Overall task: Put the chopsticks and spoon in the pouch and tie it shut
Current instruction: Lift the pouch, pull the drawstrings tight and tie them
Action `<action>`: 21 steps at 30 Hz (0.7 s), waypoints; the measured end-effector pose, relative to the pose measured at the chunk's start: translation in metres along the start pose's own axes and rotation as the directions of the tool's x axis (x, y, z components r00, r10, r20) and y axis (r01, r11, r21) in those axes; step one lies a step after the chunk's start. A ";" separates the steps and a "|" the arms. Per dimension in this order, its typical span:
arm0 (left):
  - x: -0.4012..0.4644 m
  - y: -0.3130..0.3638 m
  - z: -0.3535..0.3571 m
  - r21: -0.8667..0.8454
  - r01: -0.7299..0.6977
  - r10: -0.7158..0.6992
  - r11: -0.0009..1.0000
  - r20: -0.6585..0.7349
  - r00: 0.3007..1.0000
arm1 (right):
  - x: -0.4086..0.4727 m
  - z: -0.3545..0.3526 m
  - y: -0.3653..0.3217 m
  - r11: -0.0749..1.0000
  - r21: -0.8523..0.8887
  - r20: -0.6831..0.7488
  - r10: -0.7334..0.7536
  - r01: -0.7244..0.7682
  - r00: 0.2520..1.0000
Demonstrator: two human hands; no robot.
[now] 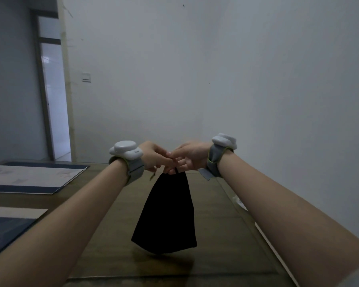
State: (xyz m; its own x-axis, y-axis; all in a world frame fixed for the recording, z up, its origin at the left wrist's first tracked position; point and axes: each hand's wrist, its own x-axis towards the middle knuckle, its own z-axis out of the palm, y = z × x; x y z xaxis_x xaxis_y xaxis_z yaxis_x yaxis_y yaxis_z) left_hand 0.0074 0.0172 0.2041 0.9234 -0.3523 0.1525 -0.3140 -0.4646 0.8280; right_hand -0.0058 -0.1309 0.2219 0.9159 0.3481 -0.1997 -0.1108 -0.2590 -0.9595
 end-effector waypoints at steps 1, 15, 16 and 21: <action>0.001 0.000 0.003 -0.026 -0.001 0.001 1.000 -0.024 1.000 | 0.000 0.000 0.000 1.000 0.004 0.014 0.005 -0.005 1.000; -0.004 -0.007 0.007 -0.524 0.182 -0.160 0.832 0.087 0.983 | -0.005 -0.009 0.004 0.918 -0.371 -0.049 -0.170 0.140 0.984; -0.003 -0.007 0.007 -0.531 0.185 -0.166 0.827 0.084 0.983 | -0.005 -0.008 0.003 0.890 -0.432 -0.075 -0.193 0.143 0.978; -0.004 -0.010 0.006 -0.576 0.200 -0.196 0.793 0.070 0.978 | -0.004 -0.006 -0.002 0.832 -0.531 -0.199 -0.306 0.160 0.931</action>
State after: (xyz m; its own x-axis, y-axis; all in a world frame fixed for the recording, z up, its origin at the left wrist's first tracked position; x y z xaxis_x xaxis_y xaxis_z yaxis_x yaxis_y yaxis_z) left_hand 0.0054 0.0180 0.1919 0.9492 -0.3106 -0.0507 0.0628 0.0289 0.9976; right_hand -0.0074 -0.1368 0.2260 0.9635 0.2240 0.1469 0.2589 -0.6383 -0.7250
